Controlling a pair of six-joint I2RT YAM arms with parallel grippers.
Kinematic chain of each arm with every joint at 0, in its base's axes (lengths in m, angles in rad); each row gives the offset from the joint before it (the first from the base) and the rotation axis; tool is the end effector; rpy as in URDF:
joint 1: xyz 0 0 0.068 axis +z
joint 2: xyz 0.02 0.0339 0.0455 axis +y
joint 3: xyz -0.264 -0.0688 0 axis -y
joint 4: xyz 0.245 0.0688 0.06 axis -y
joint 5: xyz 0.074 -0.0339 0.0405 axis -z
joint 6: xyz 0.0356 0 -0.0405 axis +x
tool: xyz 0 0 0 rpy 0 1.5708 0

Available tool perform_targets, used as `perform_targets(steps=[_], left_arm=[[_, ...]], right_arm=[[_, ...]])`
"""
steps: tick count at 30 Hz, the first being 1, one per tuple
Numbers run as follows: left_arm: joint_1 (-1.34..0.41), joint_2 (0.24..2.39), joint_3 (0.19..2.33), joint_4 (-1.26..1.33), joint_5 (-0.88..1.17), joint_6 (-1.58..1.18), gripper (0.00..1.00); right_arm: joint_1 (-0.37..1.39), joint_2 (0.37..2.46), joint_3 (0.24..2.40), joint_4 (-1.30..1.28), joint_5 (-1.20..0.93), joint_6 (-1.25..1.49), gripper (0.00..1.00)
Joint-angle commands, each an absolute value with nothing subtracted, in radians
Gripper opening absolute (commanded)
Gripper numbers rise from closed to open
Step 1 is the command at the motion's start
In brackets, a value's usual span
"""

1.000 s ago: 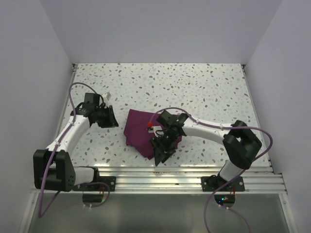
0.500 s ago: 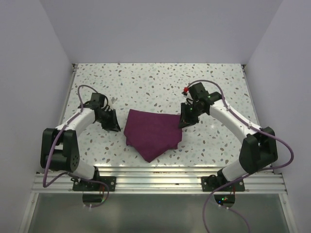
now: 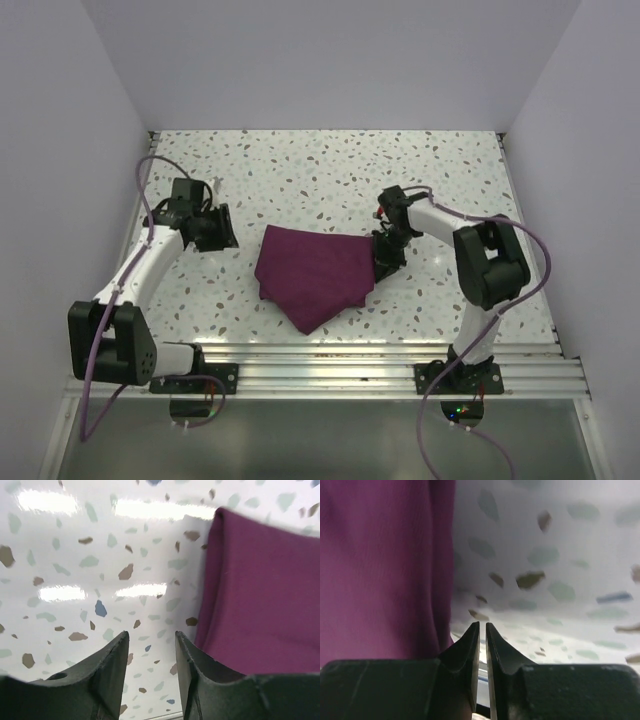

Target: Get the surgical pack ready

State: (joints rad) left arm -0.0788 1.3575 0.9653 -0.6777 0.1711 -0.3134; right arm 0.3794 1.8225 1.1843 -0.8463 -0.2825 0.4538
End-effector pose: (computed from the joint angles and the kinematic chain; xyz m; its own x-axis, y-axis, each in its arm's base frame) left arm 0.2645 -0.0270 0.2376 -0.8809 -0.2352 -0.4108 -0.1183 0.9497 -0.2901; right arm 0.3006 0.1305 0.1636 -0.9975 0.0555 0.0443 0.0660 0.9555 0.2874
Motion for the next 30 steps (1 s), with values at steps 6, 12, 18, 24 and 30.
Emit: perform_targets(steps=[6,12,18,24,30], left_arm=[[-0.072,1.290,1.017,-0.618,0.235,-0.278,0.51],[-0.115,1.249,0.993,-0.561,0.288,-0.282,0.55],[-0.290,1.238,1.009,-0.549,0.230,-0.282,0.56],[-0.531,1.238,1.034,-0.624,-0.064,-0.290,0.65],[-0.744,1.268,1.032,-0.690,-0.193,-0.288,0.68]], right_arm=[[0.385,2.034,1.431,-0.784,-0.549,0.502,0.14],[0.385,2.247,1.759,-0.770,-0.617,0.607,0.15],[0.370,2.503,2.271,-0.923,-0.570,0.650,0.18],[0.240,2.346,2.096,-0.996,-0.437,0.543,0.83],[0.135,2.030,1.673,-0.962,-0.423,0.413,0.99]])
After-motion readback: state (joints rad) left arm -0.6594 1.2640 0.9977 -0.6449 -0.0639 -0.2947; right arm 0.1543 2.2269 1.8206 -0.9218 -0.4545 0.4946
